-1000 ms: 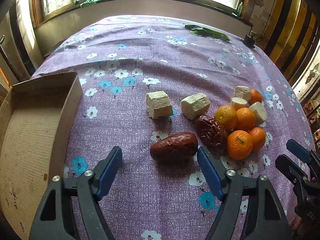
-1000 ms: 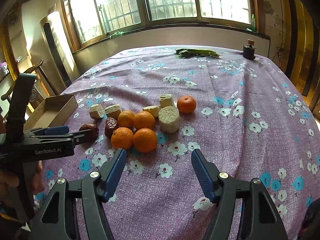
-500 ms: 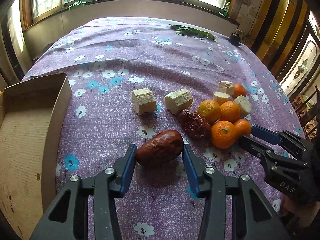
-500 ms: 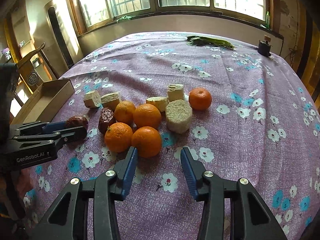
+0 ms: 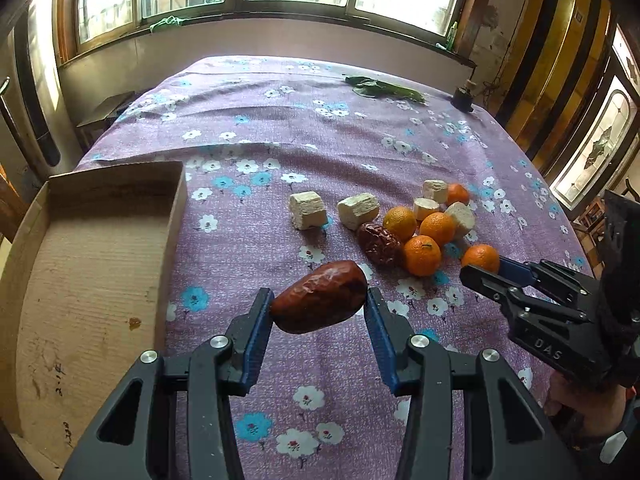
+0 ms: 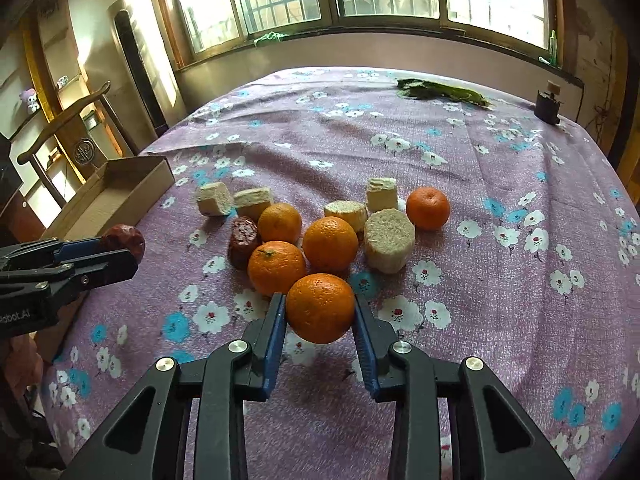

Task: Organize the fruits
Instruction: 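Carry the date and tangerine into the cardboard box and open both tools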

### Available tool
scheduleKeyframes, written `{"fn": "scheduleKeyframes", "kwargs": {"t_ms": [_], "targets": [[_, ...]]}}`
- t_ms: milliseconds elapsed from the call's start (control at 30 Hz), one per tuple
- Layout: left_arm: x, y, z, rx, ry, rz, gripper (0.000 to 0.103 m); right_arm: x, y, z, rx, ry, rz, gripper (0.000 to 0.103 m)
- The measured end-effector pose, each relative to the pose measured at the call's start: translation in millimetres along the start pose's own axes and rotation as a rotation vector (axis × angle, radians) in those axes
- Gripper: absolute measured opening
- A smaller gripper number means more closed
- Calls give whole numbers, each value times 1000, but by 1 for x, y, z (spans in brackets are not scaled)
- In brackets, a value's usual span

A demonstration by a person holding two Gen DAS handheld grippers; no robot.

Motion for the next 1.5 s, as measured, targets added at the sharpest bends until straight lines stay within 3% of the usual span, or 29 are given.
{"fn": "scheduleKeyframes", "kwargs": {"t_ms": [100, 267, 400, 600, 767, 1100, 1133, 1200, 1267, 1500], "targets": [[-24, -1, -13, 12, -30, -18, 45, -32, -13, -13, 38, -82, -7, 35], [-87, -1, -30, 30, -122, -86, 45, -109, -33, -4, 30, -221, -91, 36], [-139, 9, -35, 26, -196, -151, 45, -169, -43, 24, 1, -295, -162, 36], [-182, 30, -30, -4, -225, -226, 45, -233, -51, 91, -82, -356, -218, 36], [-191, 31, -38, -2, -218, -233, 46, -250, -39, 132, -172, -346, -271, 36], [-190, 31, -27, -39, -250, -204, 46, -243, -24, 129, -191, -277, -368, 37], [-190, 31, -26, -44, -252, -203, 46, -244, -24, 128, -191, -283, -366, 41], [-191, 31, -25, -48, -248, -214, 52, -246, -24, 122, -185, -297, -356, 49], [-193, 31, -26, -48, -248, -227, 64, -246, -25, 114, -161, -298, -356, 60], [-185, 25, -38, -1, -256, -227, 72, -228, -30, 77, -84, -319, -288, 62]]}}
Point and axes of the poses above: each gripper's, at about its wrist camera, not at the fingertips, and z roughly the way its jaws point, x to its right, y to its underside, the point moved 10 cm from there along z, roughly the way its jaws point, and after that the axes turned 5 degrees about -y, right-handed, at the moved point
